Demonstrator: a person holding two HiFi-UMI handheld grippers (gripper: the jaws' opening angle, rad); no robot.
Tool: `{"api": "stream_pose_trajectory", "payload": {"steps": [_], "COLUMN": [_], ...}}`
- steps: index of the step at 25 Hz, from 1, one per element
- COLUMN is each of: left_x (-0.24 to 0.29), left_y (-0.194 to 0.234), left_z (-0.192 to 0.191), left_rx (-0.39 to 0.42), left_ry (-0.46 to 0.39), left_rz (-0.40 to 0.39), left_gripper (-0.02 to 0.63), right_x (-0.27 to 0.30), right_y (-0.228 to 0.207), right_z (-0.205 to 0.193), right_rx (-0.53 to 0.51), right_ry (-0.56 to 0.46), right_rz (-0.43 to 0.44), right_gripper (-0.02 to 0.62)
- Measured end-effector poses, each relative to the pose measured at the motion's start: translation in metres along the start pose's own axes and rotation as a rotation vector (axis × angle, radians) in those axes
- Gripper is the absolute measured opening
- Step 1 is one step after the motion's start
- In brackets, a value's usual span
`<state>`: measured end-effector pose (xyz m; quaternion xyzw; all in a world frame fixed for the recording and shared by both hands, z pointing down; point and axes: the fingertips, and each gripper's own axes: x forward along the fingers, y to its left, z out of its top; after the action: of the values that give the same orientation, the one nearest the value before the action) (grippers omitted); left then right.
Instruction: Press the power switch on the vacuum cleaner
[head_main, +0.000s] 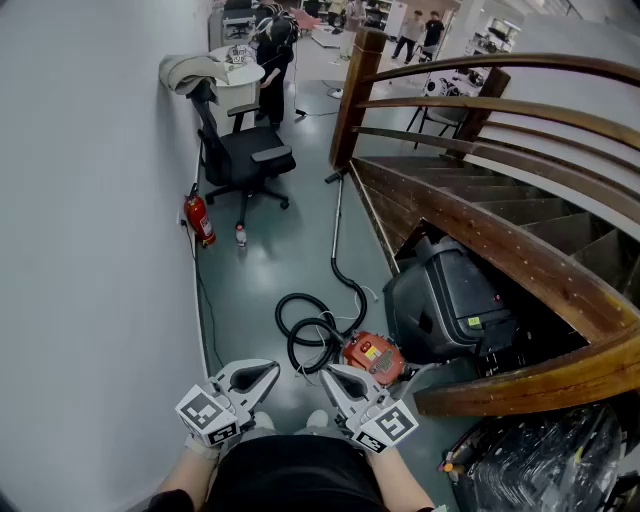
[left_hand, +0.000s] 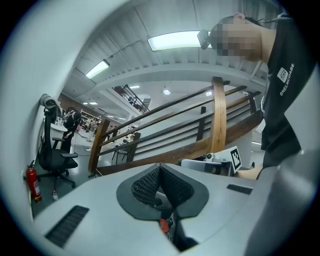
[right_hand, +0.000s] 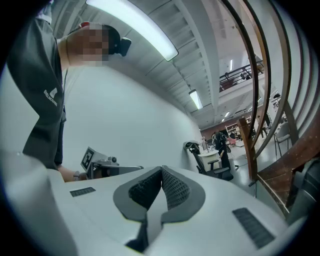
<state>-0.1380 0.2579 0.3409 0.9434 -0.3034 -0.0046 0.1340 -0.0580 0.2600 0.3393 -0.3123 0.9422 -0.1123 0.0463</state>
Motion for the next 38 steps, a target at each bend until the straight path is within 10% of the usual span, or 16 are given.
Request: {"api": "stream_pose_trajectory", "payload": {"steps": [17,38], "left_x": [-0.051,0.133], "left_y": [0.034,0.091], "left_z": [-0.011,-0.017], "left_rx": [-0.017,-0.023], "left_ry": [0.023,0.098], "left_rz": [0.037,0.116], "left_gripper": [0.015,0.015], "right_x": [0.025,-0.008], "right_y": [0.017,-0.214], "right_z": [-0.011,-0.009], "right_rx": [0.044,0.195], "right_ry": [-0.019,-0.035], "right_rz": [-0.105,-0.155], "right_gripper": [0.026,0.028]}}
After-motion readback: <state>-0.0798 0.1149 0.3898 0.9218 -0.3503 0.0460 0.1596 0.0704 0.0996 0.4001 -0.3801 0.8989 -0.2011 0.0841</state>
